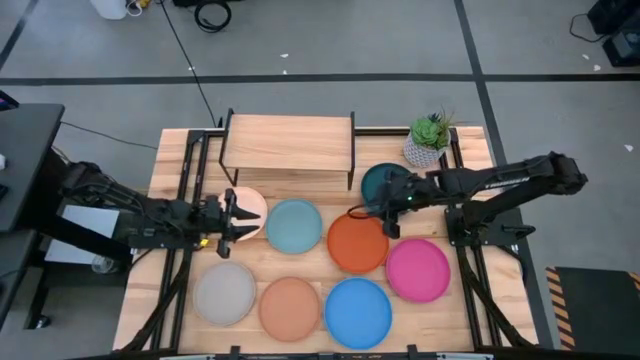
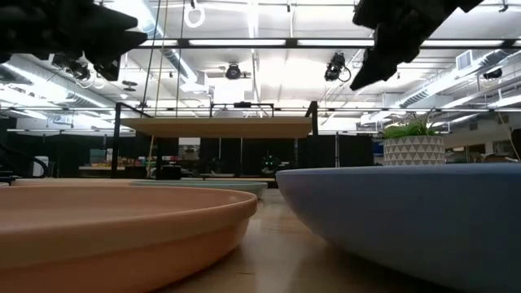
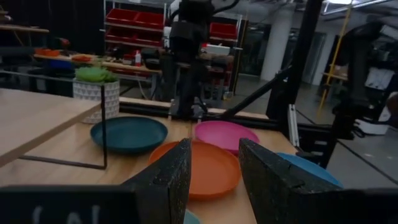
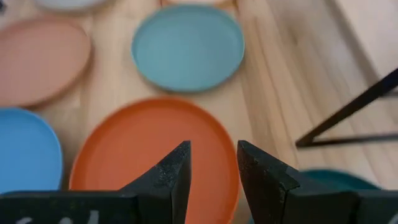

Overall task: Place and stack plates onto a shelf
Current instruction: Stack the dark green plate on the orange plate

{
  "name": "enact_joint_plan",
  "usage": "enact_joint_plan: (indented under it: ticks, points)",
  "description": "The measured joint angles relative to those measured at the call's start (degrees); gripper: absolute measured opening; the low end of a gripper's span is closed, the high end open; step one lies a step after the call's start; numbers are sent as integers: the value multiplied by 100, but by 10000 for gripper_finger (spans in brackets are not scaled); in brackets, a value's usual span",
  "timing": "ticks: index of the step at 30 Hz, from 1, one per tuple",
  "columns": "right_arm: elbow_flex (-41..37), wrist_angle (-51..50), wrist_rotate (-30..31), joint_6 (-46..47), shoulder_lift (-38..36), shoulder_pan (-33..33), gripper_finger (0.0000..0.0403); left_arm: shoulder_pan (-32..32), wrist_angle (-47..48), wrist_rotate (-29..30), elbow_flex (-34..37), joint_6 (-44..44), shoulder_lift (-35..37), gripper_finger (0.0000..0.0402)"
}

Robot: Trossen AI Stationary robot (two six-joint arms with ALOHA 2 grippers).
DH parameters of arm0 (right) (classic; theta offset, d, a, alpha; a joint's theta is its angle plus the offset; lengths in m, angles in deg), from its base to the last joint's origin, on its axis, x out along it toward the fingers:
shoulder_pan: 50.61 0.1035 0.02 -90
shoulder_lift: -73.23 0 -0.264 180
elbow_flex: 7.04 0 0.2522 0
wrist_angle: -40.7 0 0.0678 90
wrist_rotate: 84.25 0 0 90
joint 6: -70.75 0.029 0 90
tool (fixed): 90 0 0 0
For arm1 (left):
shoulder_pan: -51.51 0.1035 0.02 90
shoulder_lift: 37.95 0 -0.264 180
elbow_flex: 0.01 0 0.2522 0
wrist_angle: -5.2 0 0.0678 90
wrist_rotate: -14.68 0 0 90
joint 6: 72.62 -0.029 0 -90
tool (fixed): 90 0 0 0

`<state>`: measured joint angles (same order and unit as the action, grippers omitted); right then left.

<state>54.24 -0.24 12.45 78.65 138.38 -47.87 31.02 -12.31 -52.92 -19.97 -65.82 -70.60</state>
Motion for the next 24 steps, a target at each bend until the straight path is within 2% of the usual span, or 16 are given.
enact_joint_plan:
  ticks: [14, 24]
  points:
    - [1174, -1541, 103, -20, 826, 131, 138, 0, 89, 46, 9, 448, -387, 142]
    - [1266, -1840, -56, 597, 1072, 740, 181, 6, 56, 67, 9, 453, -406, 142]
